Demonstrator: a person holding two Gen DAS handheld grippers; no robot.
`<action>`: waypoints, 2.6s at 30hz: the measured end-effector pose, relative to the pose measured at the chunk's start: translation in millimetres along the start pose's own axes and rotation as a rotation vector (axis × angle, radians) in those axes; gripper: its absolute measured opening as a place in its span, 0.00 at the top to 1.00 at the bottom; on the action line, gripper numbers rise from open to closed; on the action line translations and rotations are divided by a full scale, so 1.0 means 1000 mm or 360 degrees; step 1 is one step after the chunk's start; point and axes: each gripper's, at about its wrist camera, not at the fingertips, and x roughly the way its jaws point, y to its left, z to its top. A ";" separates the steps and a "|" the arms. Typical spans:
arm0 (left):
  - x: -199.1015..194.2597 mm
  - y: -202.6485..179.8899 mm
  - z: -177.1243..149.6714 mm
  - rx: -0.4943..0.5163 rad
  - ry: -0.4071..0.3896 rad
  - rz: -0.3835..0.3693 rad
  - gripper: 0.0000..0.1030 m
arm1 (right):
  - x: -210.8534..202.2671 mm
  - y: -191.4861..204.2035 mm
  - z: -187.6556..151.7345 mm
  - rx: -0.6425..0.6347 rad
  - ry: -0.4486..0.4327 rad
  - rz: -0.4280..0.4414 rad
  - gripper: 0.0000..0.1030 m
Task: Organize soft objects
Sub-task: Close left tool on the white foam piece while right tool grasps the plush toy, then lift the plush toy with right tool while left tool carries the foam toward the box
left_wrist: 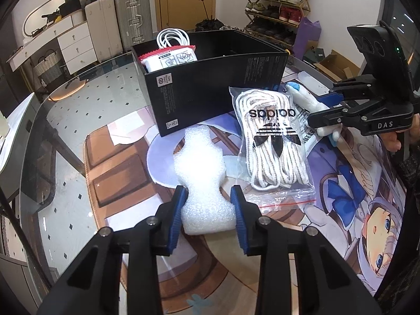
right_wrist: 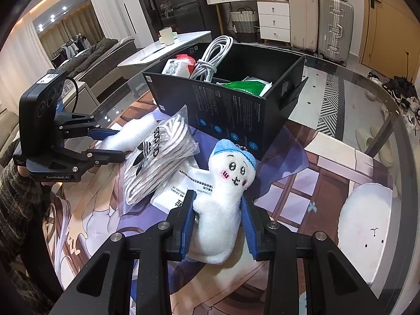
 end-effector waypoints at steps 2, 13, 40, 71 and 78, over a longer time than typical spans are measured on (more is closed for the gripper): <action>-0.002 0.002 0.001 -0.0010 -0.0020 0.0016 0.68 | 0.000 0.000 0.000 0.0004 0.0002 0.0010 0.67; -0.012 0.001 0.004 -0.0039 -0.0078 0.0031 0.68 | -0.012 0.001 0.005 0.0015 -0.0065 0.0035 0.67; -0.045 -0.008 0.036 -0.0053 -0.0315 0.0038 0.68 | -0.040 0.010 0.032 0.0007 -0.0234 0.0036 0.67; -0.034 0.006 0.084 -0.0113 -0.0454 0.0044 0.68 | -0.033 0.001 0.099 0.0066 -0.0366 0.0024 0.67; -0.027 0.010 0.095 -0.0122 -0.0451 0.0025 0.68 | -0.028 -0.005 0.104 0.0084 -0.0365 0.0010 0.67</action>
